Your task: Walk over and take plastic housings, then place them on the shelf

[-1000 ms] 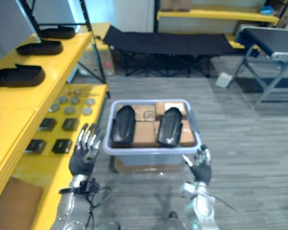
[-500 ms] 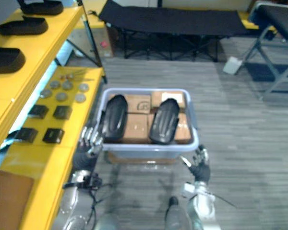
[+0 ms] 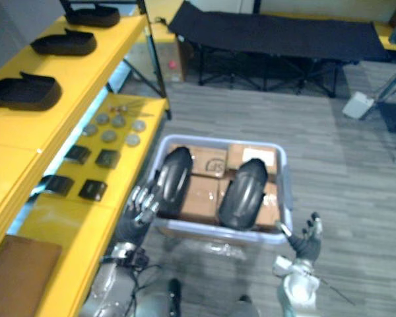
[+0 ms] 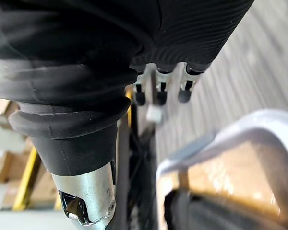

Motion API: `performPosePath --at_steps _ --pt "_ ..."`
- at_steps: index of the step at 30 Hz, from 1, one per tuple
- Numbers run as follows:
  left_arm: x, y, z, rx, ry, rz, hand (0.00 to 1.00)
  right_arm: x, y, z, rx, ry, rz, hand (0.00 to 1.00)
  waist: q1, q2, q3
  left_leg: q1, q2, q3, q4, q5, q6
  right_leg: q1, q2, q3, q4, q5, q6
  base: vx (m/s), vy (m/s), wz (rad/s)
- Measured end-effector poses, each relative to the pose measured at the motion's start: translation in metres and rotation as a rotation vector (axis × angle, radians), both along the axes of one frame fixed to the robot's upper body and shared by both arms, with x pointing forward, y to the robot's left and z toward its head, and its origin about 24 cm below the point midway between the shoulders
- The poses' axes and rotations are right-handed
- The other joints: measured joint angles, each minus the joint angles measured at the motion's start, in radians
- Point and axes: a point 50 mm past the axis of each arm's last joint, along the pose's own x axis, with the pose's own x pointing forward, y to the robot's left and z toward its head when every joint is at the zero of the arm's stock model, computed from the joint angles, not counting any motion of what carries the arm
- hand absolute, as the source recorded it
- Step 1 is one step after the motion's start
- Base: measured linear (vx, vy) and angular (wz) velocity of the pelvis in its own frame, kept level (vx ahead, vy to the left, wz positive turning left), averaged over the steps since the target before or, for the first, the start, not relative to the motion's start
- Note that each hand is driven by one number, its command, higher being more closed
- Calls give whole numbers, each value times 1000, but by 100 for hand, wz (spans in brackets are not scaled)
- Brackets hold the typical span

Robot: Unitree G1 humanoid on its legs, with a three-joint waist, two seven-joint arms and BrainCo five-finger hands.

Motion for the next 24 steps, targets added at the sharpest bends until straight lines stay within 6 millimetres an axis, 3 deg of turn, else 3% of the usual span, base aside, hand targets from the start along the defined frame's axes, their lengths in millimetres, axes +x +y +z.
performPosePath --at_steps 6,10,16,18,24 --pt "1 -4 1 -10 3 -10 0 -11 -9 -16 1 79 -140 0 -10 -1 1 -38 -15 -33 -19 9 9 -4 9 -21 -47 13 4 -14 1 10" --pt "4 -4 6 -9 -22 -7 0 -6 -20 -17 -8 88 -258 0 -4 -12 13 -76 -7 -56 -15 23 3 -29 25 -34 -47 21 -6 -44 -33 20" --pt "13 -2 19 -6 -87 -3 0 20 -51 -2 8 4 -363 0 3 -35 95 -136 -9 -97 -19 53 9 -63 38 -33 -50 36 -20 -75 10 19" --pt "20 0 28 -2 -129 2 0 35 -59 6 18 -25 -338 0 12 -34 151 -147 -12 -110 -27 68 10 -70 40 -32 -50 43 -16 -95 16 17" --pt "23 2 31 41 -145 -13 0 81 -86 31 15 -64 -307 0 57 -17 182 -175 -22 -141 -115 148 10 -118 43 -33 -58 52 -6 -42 -7 18"
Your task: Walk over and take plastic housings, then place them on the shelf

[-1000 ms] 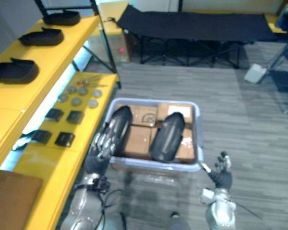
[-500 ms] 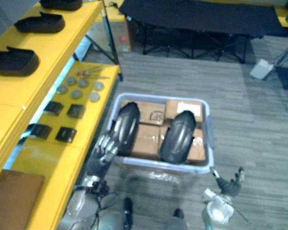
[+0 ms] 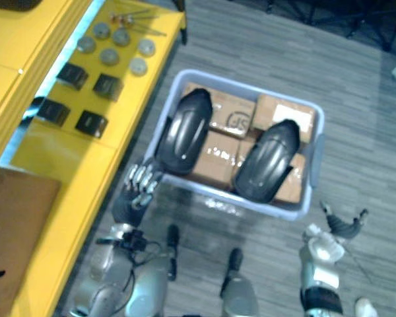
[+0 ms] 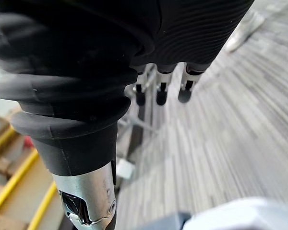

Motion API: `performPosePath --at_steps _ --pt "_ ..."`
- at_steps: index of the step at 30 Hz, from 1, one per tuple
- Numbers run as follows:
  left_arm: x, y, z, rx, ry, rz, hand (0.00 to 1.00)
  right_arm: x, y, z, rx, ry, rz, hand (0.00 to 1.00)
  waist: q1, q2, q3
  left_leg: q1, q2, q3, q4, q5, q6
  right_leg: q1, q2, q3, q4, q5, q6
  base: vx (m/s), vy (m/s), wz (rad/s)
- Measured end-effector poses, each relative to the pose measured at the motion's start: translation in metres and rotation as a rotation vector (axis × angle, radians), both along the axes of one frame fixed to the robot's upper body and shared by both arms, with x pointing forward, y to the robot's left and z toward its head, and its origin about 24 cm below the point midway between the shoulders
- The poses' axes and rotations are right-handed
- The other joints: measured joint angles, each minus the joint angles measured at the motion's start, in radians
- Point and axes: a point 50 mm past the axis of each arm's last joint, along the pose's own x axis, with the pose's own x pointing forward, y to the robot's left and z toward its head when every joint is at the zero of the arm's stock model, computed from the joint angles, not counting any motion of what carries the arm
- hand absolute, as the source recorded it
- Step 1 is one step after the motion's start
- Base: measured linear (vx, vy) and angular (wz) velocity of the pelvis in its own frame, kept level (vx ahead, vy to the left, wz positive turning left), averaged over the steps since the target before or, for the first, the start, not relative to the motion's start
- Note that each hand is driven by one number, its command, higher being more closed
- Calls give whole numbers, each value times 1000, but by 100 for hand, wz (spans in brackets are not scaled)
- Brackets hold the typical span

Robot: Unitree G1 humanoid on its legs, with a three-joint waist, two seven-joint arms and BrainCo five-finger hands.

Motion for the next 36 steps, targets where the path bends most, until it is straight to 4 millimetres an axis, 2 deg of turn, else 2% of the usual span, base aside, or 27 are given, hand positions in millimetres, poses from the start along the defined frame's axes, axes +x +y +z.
performPosePath --at_steps 3,6,11,16,19,22,28,31,34,36 --pt "2 0 -2 -2 7 2 0 20 -13 25 -32 -29 3 0 14 8 4 -2 -3 -17 -32 19 -1 -12 1 0 0 0 0 -12 -13 13" --pt "6 -5 -8 0 29 -17 0 37 -32 55 -94 -51 5 0 27 35 20 -7 -6 -36 -86 59 1 -28 2 -23 1 2 3 -18 -9 21" --pt "9 -10 -15 -8 52 -20 0 56 -31 75 -95 -79 30 0 34 53 30 -26 -6 -61 -113 87 -1 -54 2 -44 7 2 4 4 -16 13" --pt "9 -15 -16 -45 51 -17 0 65 -30 91 -125 -98 49 0 39 62 34 -33 -7 -74 -112 88 -1 -67 -5 -49 37 2 4 11 2 8" --pt "9 -19 -18 -45 60 -30 0 68 -34 100 -147 -80 70 0 42 82 45 -33 -13 -76 -112 91 3 -71 -12 -49 49 2 3 -4 14 3" --pt "11 -21 -17 -51 59 -23 0 72 -32 101 -163 -58 124 0 51 97 53 -34 -14 -75 -113 94 4 -75 -13 -49 49 1 4 -23 2 -3" --pt "11 -25 -18 -72 68 -20 0 75 -23 101 -202 -43 188 0 47 101 54 -33 -9 -72 -146 119 4 -91 -11 -50 53 0 2 -21 -10 -2" --pt "11 -25 -18 -82 71 -8 0 72 -1 101 -228 -95 258 0 44 101 54 -32 -5 -63 -150 123 3 -103 -11 -47 68 -2 0 -12 -6 -5" --pt "11 -24 -17 -85 70 6 0 66 26 78 -192 -80 323 0 32 98 56 -28 -2 -47 -152 123 3 -105 -11 -42 69 -4 1 -19 -14 -12" --pt "11 -23 -18 -86 79 27 0 57 45 52 -161 -33 363 0 23 80 67 0 2 -25 -184 135 4 -107 -12 -22 78 -17 8 -22 -28 -22"
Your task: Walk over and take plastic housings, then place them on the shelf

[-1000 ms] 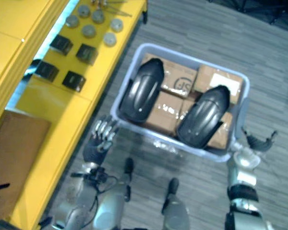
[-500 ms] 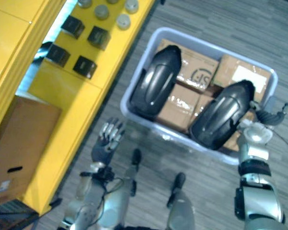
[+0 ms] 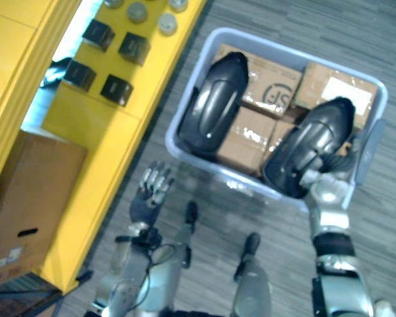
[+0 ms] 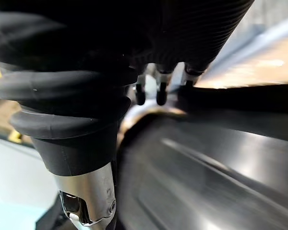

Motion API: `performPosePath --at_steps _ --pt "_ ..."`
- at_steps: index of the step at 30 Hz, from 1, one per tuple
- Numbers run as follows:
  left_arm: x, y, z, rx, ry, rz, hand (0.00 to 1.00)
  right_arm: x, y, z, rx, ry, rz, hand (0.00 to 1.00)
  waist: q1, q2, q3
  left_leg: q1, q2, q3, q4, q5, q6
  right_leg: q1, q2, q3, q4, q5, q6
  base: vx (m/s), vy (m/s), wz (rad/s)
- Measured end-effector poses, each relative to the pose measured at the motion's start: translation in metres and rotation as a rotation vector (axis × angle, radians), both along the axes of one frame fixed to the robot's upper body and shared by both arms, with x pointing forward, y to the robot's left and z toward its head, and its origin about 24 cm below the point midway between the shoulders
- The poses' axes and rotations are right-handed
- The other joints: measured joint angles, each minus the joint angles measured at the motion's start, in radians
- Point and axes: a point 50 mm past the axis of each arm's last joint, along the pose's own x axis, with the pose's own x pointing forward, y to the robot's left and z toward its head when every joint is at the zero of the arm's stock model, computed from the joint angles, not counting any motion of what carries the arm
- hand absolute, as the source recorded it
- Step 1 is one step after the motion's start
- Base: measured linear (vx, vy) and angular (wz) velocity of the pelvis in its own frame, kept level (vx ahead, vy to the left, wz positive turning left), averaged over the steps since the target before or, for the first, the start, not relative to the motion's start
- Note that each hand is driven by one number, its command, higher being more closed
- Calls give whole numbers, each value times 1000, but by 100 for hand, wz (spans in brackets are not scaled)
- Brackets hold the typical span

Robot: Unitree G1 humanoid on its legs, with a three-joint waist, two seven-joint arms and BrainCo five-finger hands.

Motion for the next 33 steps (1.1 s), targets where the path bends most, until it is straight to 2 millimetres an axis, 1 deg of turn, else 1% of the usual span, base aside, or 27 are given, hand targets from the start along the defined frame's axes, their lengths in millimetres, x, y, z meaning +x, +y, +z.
performPosePath --at_steps 2,4,6,9,14,19,23,24,28,30,31,33 --pt "0 1 0 0 5 13 0 -2 7 -2 -14 -1 23 0 -6 -9 5 1 2 8 0 0 0 -8 0 6 7 -4 1 -23 -27 -20" --pt "1 3 -3 3 17 26 0 -3 16 -7 -13 10 46 0 -26 -25 14 2 7 17 0 1 -2 -15 4 16 12 -6 1 -24 -27 -13" --pt "1 3 -5 6 30 30 0 -5 20 -14 -14 35 51 0 -27 -32 16 2 12 28 0 2 -2 -23 6 28 16 -5 1 -14 -27 -14" --pt "1 4 -6 8 39 42 0 -5 25 -16 -40 56 58 0 -29 -33 16 1 13 30 0 2 -3 -27 7 30 16 -4 3 2 -13 -5" --pt "1 6 -11 19 54 50 0 6 25 -16 -44 87 -16 0 -26 -37 14 0 17 28 0 6 -8 -26 10 29 16 -4 4 0 0 0" --pt "1 4 -16 25 74 43 0 12 14 -14 -40 113 -92 0 -24 -38 13 -3 17 19 0 8 -10 -26 11 24 16 -3 4 4 -10 3" --pt "2 3 -15 23 69 36 0 14 -6 -12 8 133 -174 0 -24 -38 13 -19 16 -3 0 15 -10 -27 12 -1 16 -3 4 3 -20 14" --pt "2 3 -15 23 68 34 0 14 -12 -12 29 143 -198 0 -19 -38 13 -21 15 -6 0 15 -10 -27 11 -3 16 -3 4 6 -20 11" --pt "3 -1 -13 19 60 19 0 15 -23 -11 77 172 -240 0 -12 -36 13 -23 11 -19 0 16 -10 -28 9 -6 17 -3 4 7 -16 5" --pt "4 -6 -11 12 53 2 0 14 -32 -11 101 194 -269 0 -11 -26 8 -33 8 -28 0 23 -11 -29 6 -25 17 -4 4 17 -21 18" --pt "4 -6 -11 11 53 2 0 15 -34 -11 110 202 -275 0 -9 -25 8 -34 7 -28 0 23 -11 -29 5 -25 18 -4 5 13 -14 11" --pt "4 -8 -10 -15 57 -6 0 14 -41 -10 117 226 -281 0 -1 -18 4 -33 3 -29 0 23 -10 -29 1 -26 20 -4 5 0 0 0"
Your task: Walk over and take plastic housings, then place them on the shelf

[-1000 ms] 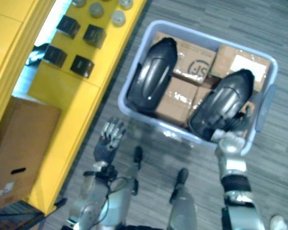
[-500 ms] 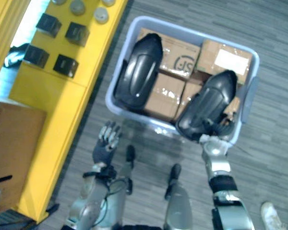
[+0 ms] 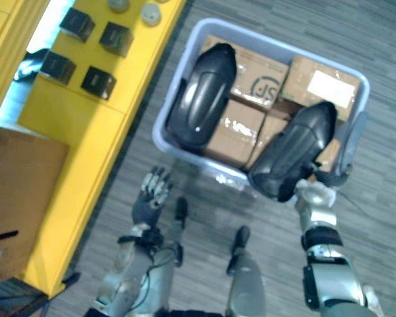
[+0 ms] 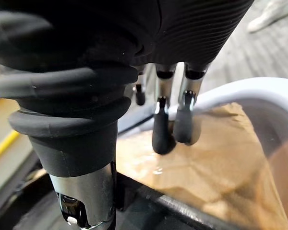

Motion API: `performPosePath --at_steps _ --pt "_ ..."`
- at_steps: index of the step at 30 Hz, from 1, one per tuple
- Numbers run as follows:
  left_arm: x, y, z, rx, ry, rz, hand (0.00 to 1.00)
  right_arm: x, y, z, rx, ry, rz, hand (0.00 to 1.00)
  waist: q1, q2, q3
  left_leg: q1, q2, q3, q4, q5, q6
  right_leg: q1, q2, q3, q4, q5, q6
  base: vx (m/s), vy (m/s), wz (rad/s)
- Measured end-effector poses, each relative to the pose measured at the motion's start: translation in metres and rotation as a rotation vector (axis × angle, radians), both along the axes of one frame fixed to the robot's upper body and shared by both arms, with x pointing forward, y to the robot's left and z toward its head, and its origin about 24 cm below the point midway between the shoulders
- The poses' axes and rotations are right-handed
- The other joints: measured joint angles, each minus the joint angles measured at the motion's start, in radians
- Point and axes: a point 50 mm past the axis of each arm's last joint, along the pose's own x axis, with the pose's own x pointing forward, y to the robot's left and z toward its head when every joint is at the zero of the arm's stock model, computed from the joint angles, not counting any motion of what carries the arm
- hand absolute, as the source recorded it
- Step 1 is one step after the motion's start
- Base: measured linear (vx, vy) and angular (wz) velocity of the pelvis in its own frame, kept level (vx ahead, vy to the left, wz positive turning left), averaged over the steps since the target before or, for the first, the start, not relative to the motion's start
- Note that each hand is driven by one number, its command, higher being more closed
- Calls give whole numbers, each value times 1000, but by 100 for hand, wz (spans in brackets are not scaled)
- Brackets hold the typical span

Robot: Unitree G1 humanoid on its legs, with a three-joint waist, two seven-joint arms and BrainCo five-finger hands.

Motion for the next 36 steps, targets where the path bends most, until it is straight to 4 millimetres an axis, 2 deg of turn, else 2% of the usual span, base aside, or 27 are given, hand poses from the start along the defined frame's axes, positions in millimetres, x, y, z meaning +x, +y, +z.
performPosePath --at_steps 1,3,6,8,12,15,21,29,32,33,36 --pt "1 -1 1 -11 -3 -2 0 0 -5 1 5 13 -5 100 5 6 -3 0 -3 -4 0 0 0 0 -2 0 1 0 0 10 -10 3" --pt "2 -1 2 -12 -10 -6 0 0 -10 2 9 39 -13 100 7 12 -7 0 -4 -8 0 1 1 0 -4 -3 3 -1 1 3 -15 5" --pt "2 -2 4 -20 -20 -21 0 -3 -29 6 10 100 -32 100 12 27 -9 0 -7 -20 0 1 1 0 -6 -9 16 -6 2 -15 -25 8" --pt "3 -5 3 -30 -16 -24 0 -10 -50 12 6 139 -49 100 20 49 -11 -5 -10 -28 0 3 -2 -4 -12 -24 29 -16 5 -34 -30 13" --pt "3 -6 2 -41 -11 -29 0 -19 -72 23 -17 183 -64 100 25 84 -21 -23 -10 -48 0 12 -5 -22 -14 -38 54 -25 5 -27 -42 11" --pt "3 -5 1 -57 -4 -27 0 -19 -77 29 -49 206 -42 100 26 95 -23 -25 -8 -50 0 16 -3 -26 -15 -40 60 -27 4 -17 -51 2" --pt "2 -7 1 -67 -5 -32 0 -24 -88 38 -122 234 -48 100 27 102 -21 -36 -8 -53 0 20 -8 -48 -19 -42 87 -36 -1 -13 -48 1" --pt "-1 -8 0 -70 -1 -37 0 -18 -86 48 -236 259 -13 100 25 106 -21 -36 -5 -50 0 25 -6 -61 -21 -37 113 -50 -1 -5 -59 -1" --pt "-4 -10 -3 -73 9 -44 0 -8 -78 66 -328 204 26 100 22 110 -19 -36 -5 -44 0 25 -6 -69 -22 -29 118 -50 -1 -5 -60 -7" --pt "-5 -12 -3 -74 12 -49 0 -2 -72 78 -387 169 51 100 23 119 -18 -37 -3 -42 0 25 -6 -72 -21 -28 120 -50 -2 -8 -54 -2" --pt "-9 -11 -3 -86 14 -42 0 11 -52 93 -491 105 125 100 29 126 -22 -37 -1 -39 0 25 -5 -74 -21 -26 121 -50 -2 4 -55 -2"
